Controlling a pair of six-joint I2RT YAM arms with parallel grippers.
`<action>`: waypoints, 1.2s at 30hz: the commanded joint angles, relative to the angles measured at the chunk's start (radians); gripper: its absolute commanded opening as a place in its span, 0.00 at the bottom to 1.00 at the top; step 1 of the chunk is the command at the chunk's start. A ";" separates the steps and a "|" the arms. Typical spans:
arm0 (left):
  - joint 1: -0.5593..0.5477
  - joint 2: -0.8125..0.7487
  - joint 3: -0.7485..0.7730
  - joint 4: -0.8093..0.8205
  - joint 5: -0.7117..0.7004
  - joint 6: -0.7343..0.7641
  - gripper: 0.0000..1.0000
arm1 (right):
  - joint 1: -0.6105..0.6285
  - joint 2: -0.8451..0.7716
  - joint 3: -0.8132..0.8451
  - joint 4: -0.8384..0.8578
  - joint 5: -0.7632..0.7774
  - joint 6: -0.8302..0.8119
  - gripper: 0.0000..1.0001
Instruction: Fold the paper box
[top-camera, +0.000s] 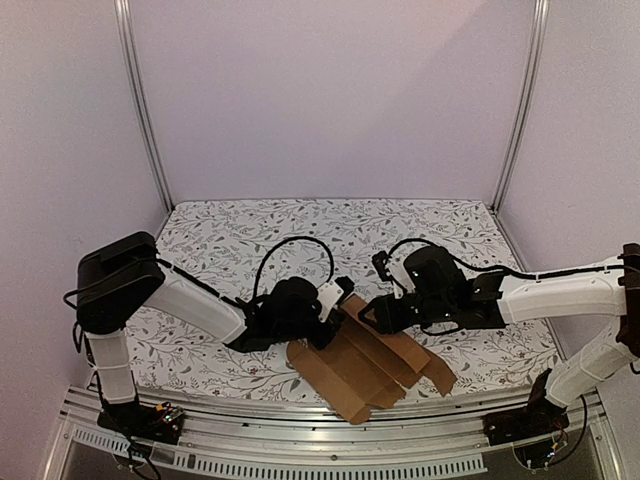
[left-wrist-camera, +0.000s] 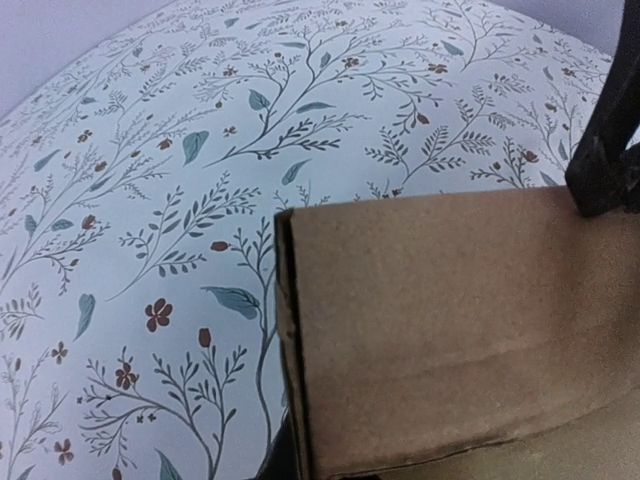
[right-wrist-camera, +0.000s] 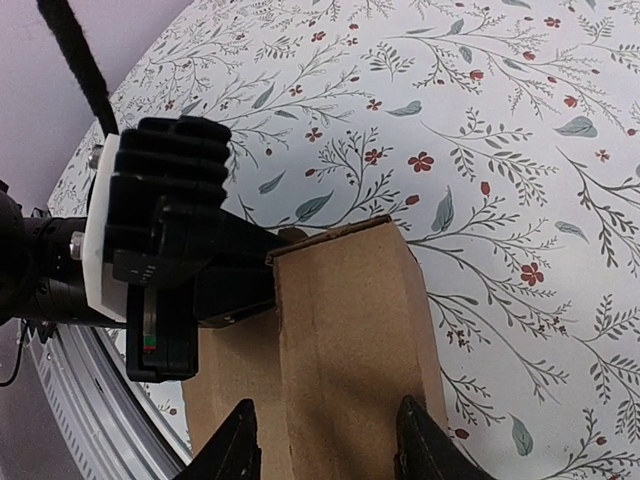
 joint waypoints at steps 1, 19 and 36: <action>-0.020 0.041 0.035 -0.013 0.062 0.013 0.00 | -0.006 0.040 -0.028 0.033 -0.050 0.043 0.44; -0.020 0.065 0.050 -0.027 0.060 0.023 0.00 | -0.006 -0.074 -0.013 -0.096 0.137 -0.003 0.51; -0.020 0.084 0.062 0.012 0.072 -0.012 0.00 | -0.006 -0.025 -0.053 -0.059 0.027 0.038 0.53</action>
